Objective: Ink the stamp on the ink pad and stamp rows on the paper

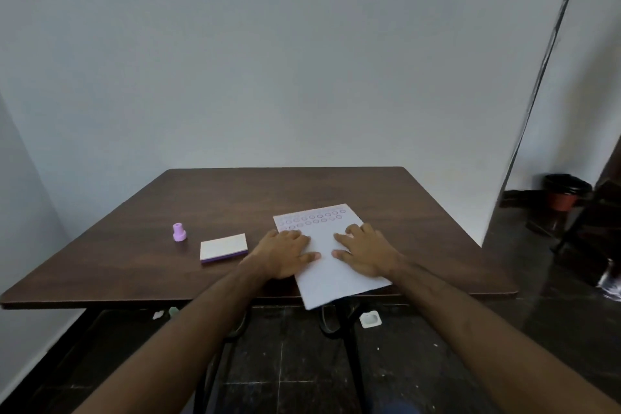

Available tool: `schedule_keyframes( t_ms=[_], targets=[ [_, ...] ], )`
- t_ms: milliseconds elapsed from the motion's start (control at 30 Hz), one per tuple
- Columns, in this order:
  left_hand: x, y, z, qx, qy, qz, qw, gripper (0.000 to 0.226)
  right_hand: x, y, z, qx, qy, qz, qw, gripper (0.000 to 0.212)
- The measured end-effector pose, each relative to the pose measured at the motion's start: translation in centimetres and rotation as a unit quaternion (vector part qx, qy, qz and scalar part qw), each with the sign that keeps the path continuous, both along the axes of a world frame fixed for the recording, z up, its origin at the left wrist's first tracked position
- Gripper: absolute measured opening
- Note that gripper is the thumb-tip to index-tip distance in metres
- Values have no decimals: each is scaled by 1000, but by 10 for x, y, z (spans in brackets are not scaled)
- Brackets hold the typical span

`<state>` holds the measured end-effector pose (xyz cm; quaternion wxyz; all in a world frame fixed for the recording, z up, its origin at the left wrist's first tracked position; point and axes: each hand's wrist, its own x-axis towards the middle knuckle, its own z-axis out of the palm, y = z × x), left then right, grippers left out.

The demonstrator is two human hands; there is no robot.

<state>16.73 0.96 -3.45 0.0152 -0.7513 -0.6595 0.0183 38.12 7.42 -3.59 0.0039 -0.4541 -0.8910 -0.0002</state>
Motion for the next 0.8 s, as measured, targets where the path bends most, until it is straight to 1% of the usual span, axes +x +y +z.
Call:
schedule_keyframes(
  t_ms=[100,167,267,333,433,500,600,667,733,800],
  targets=[
    [-19,25,-7,-14,-11,27,999,80,-23,13,-7,25,15,-9,1000,63],
    [-32,46,-11,-25,-23,38,999,84,-40,27,-15,41,44,-21,998,63],
    [-54,85,-17,-25,-26,39,999,79,-64,61,-25,30,97,-37,994,65],
    [-67,114,-17,-28,-19,29,999,76,-77,87,-28,8,111,-41,993,68],
    [-79,140,-21,-50,-51,19,997,74,-88,109,-32,-5,106,-44,993,70],
    [-81,141,-23,-51,-66,15,996,73,-90,110,-31,3,100,-54,993,71],
    [-78,133,-19,-61,-75,9,995,73,-90,103,-21,-20,73,-58,995,72],
    [-79,129,-9,-72,-62,13,995,76,-91,103,-6,-72,57,-62,994,75],
    [-80,130,13,-71,-26,18,997,78,-91,107,18,-114,39,-63,991,79],
    [-79,132,42,-45,-14,35,998,81,-90,113,46,-100,35,-55,993,82]
  ],
)
